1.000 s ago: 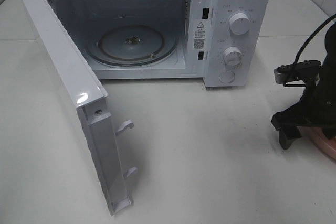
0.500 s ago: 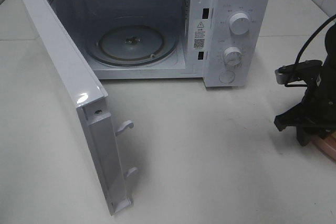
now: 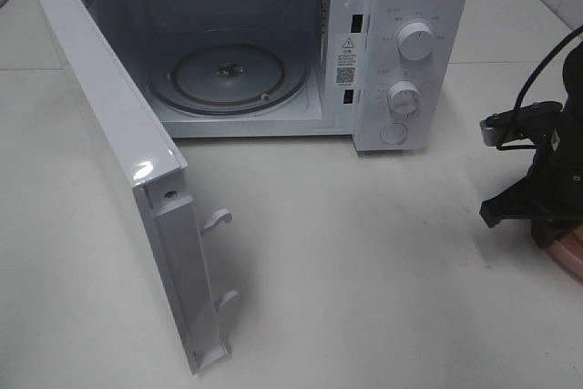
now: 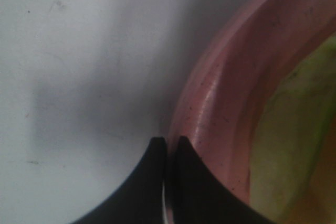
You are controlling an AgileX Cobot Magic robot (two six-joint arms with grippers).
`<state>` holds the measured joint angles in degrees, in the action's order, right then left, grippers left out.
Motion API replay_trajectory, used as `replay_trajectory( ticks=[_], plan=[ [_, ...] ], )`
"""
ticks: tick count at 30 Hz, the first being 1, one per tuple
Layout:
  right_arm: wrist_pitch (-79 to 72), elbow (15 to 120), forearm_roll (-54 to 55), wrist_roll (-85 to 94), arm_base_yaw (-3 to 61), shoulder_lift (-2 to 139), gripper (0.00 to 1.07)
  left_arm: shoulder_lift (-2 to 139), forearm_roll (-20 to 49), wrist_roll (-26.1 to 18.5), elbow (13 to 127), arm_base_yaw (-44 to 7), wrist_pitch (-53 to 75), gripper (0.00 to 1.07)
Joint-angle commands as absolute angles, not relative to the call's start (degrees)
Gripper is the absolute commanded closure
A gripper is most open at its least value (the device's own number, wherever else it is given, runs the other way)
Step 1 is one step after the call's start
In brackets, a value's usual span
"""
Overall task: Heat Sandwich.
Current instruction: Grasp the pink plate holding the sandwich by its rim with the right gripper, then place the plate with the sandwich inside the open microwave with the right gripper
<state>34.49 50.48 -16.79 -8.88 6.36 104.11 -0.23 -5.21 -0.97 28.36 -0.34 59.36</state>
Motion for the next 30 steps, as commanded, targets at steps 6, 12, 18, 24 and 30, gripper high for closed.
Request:
replay_trajectory(
  ticks=[6, 12, 18, 24, 30],
  plan=[
    [36.55, 50.71, -19.65, -11.46, 6.25, 104.05, 1.07, -1.83, -5.10, -0.74, 28.25, 0.06, 58.38, 0.02],
    [38.67, 50.71, -21.31, -12.83, 6.93, 101.70, 1.07, -1.83, -5.10, -0.74, 28.25, 0.06, 58.38, 0.02],
    [41.20, 50.71, -21.37, -13.29, 6.99, 100.10, 1.07, -1.83, -5.10, -0.74, 28.25, 0.06, 58.38, 0.02],
    [43.43, 50.71, -21.54, -13.46, 7.91, 96.94, 1.07, -1.83, -5.10, -0.74, 28.25, 0.06, 58.38, 0.02],
    [45.72, 50.65, -21.72, -14.09, 8.54, 94.37, 1.07, -1.83, -5.10, -0.74, 28.25, 0.06, 58.38, 0.02]
  ],
)
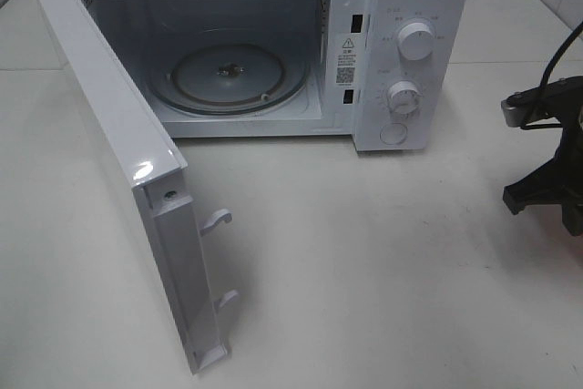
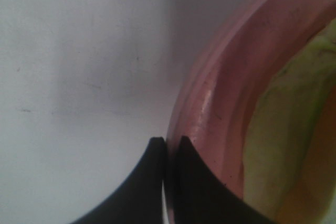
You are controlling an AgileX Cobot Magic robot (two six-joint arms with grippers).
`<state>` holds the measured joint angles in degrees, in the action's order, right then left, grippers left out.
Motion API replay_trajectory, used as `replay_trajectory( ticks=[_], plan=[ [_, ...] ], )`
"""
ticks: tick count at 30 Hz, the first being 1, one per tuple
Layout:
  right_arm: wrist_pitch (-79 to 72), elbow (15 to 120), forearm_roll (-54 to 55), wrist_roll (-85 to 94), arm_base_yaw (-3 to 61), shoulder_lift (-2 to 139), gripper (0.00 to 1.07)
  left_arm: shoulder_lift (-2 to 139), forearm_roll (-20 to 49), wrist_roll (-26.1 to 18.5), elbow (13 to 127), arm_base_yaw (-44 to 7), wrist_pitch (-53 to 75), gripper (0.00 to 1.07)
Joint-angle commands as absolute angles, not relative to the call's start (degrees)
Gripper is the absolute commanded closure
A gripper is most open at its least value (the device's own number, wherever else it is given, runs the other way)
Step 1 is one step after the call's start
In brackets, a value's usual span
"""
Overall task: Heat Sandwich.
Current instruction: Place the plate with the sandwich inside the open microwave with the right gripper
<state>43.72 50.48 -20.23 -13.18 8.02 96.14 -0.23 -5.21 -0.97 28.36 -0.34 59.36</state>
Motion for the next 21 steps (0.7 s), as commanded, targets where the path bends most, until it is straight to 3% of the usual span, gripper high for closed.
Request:
replay_trajectory(
  ticks=[1, 21],
  plan=[
    [46.47, 50.59, -21.94, -14.09, 9.28, 93.51, 1.07, -1.83, -5.10, -0.74, 28.25, 0.06, 58.38, 0.02],
    [52.94, 50.25, -21.94, -14.09, 21.94, 90.70, 1.07, -1.83, -5.10, -0.74, 28.25, 0.06, 58.38, 0.02]
  ],
)
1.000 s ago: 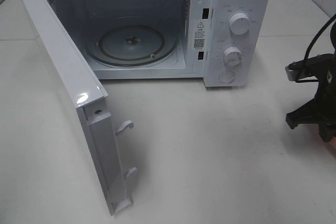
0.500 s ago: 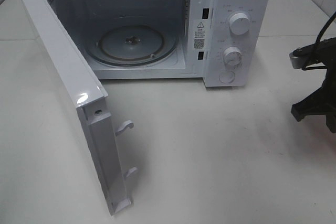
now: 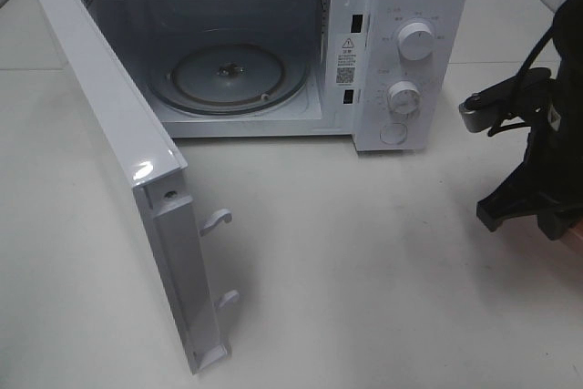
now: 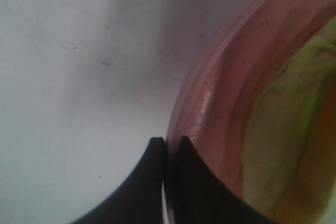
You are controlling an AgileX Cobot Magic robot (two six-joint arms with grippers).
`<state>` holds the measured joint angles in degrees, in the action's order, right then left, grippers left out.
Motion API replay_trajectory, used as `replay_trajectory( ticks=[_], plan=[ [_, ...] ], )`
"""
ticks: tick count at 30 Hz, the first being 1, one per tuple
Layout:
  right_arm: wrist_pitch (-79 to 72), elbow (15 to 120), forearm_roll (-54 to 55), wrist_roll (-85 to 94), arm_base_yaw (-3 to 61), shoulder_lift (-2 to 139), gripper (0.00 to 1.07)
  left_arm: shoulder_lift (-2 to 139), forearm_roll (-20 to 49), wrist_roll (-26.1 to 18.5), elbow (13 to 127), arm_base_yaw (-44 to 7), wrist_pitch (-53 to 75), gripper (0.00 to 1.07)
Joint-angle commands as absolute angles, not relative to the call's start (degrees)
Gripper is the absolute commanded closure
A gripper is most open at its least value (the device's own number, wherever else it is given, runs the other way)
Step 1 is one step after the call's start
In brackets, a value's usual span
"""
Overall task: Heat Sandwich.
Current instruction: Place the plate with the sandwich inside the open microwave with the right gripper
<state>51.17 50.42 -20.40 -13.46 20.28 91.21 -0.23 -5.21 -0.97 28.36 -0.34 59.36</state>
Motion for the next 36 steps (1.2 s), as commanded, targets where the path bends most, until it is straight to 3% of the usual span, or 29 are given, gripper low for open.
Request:
replay_trajectory(
  ticks=[1, 23, 36],
  plan=[
    [53.17, 50.25, -21.94, -14.09, 22.69, 90.70, 1.07, -1.83, -5.10, -0.74, 28.25, 0.06, 58.38, 0.02],
    [59.36, 50.25, -21.94, -14.04, 37.70, 90.70, 1.07, -1.83, -5.10, -0.74, 28.25, 0.06, 58.38, 0.02],
    [60.68, 47.90, -22.00, -12.83, 45.61, 82.74, 1.07, -1.83, -5.10, -0.74, 28.25, 0.06, 58.38, 0.02]
  ],
)
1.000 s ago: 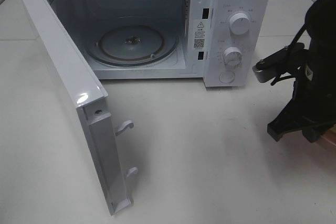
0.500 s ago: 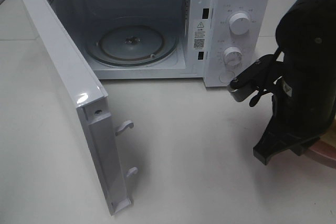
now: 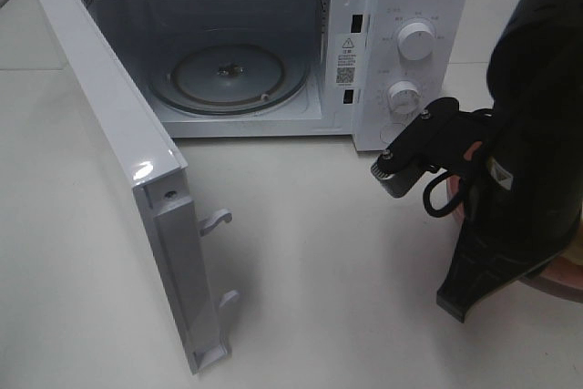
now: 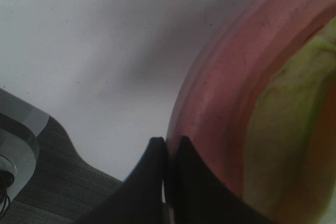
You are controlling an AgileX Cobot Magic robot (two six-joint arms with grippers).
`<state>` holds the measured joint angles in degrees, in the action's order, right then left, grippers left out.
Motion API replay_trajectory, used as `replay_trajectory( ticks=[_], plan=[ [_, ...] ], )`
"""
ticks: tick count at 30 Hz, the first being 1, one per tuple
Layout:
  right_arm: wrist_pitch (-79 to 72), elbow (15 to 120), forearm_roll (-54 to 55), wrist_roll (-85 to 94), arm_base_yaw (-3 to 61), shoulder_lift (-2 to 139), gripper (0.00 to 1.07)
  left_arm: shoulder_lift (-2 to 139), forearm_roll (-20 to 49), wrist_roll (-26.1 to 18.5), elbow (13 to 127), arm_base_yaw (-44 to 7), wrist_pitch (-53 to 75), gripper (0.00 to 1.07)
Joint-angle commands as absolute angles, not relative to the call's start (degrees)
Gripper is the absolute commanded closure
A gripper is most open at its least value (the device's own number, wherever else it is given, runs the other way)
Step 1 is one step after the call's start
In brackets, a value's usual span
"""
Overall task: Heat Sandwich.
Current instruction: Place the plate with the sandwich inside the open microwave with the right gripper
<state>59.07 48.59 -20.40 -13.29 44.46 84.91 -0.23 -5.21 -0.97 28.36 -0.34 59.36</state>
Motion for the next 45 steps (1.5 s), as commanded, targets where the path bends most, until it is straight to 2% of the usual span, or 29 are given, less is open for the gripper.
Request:
replay_trajectory(
  ticks=[1, 20, 45],
  plan=[
    [60.79, 47.50, -22.00, -11.69, 46.52, 81.36, 1.07, -1.83, -5.10, -0.74, 28.25, 0.06, 58.38, 0.02],
    [62.22, 45.21, -21.94, 0.00, 54.89, 73.05, 1.07, -1.83, -5.10, -0.74, 28.25, 0.06, 58.38, 0.02],
    [53.74, 45.21, -22.17, 26.53, 55.06, 72.71, 1.07, -1.83, -5.10, -0.74, 28.25, 0.06, 58.38, 0.02]
  ],
)
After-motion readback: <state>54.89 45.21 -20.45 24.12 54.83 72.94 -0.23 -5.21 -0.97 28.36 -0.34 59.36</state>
